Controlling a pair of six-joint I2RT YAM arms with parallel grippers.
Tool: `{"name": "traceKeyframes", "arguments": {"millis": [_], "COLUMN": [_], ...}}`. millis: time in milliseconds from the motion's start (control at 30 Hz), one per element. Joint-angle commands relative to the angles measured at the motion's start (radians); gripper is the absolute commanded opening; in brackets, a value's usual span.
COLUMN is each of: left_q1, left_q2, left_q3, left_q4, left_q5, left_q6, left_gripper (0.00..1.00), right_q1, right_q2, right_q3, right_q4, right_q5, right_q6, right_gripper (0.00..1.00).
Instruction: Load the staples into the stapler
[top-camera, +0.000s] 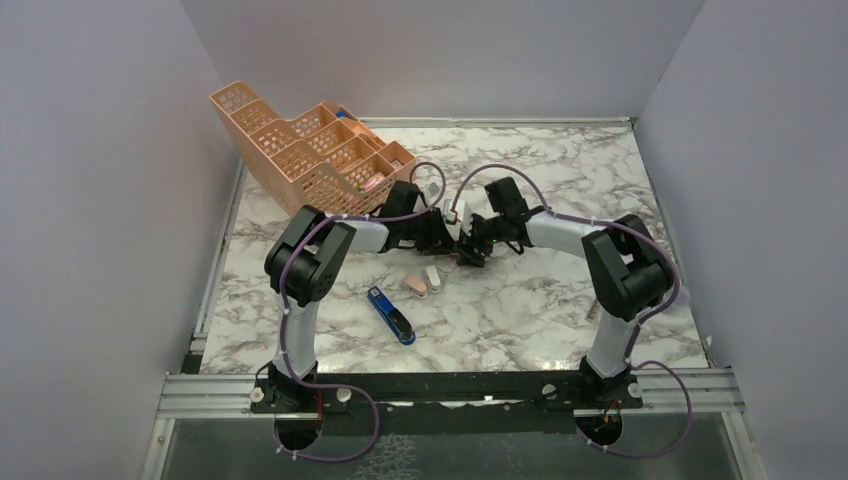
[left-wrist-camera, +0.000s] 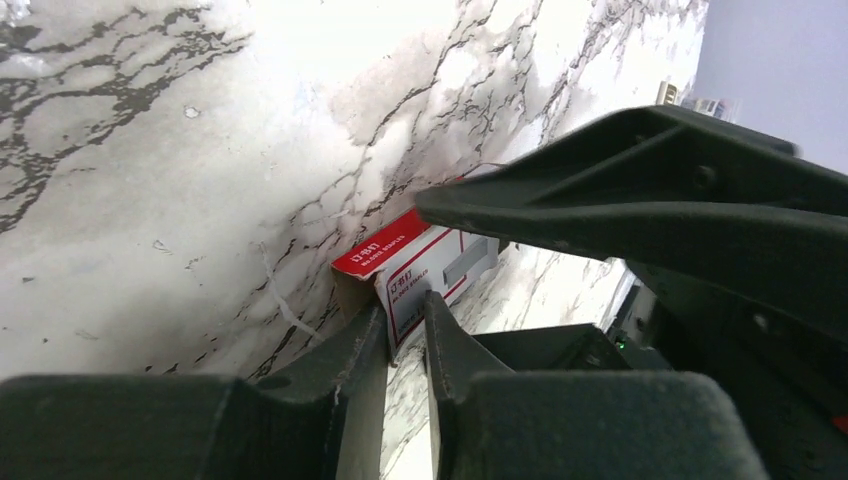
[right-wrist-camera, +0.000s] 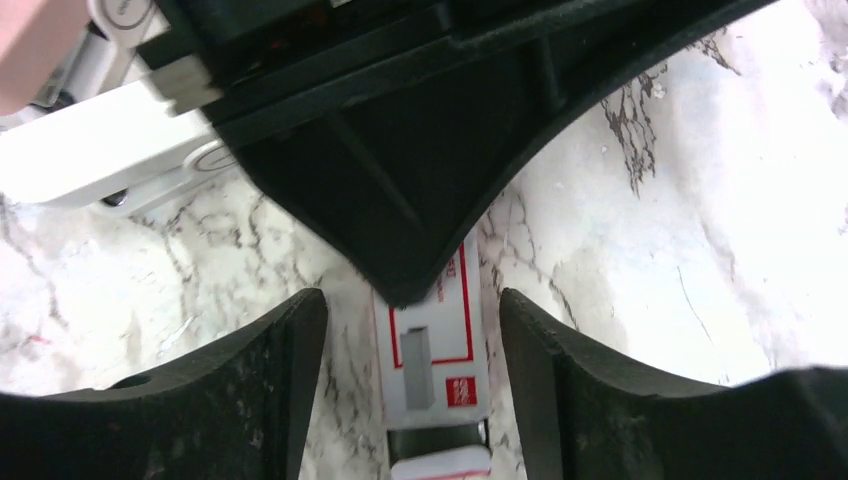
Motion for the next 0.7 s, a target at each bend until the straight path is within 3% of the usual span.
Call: {"name": "traceKeyframes", "arguments": {"millis": [0, 167, 233, 467, 567, 667], "left_q1": [-0.006, 0.003, 0.008, 0.014, 0.014, 0.015], "left_q2": [0.006, -0.010, -0.024, -0.059, -0.080, -0.090], "left_q3": [0.034, 0.029, 0.012, -0.027, -0.049, -0.066], "left_q4": [-0.071, -0.087, -0.072, -0.058, -0.061, -0.059], "left_q5": [-0.048, -0.039, -0.028, -0.072, -0.112, -0.125], "left_q6": [0.060, 0.065, 0.053, 0.039, 0.040, 0.042], "left_gripper": [0.22, 0.38, 0.43, 0.47, 0.47, 0.50], "right_q1": [-0.034, -0.057, -0.057, -0.057, -0.057, -0.057], "right_q2": [-0.128, -0.238, -0.288, -0.423, -0.422, -0.441], "right_q3": [-0.034, -0.027, -0.032, -0.099, -0.093, -0.154], "right_q4": [0.063, 0.015, -0.011, 0.050, 0.004, 0.081], "right_q5": [0.042, 0.097, 0.130, 0.358, 0.365, 0.362], "right_q6": [0.088, 0.265, 0.344, 0.793, 0.891, 0.951], "right_gripper": [0.70, 0.79, 0.94, 1.00, 1.00, 1.00]}}
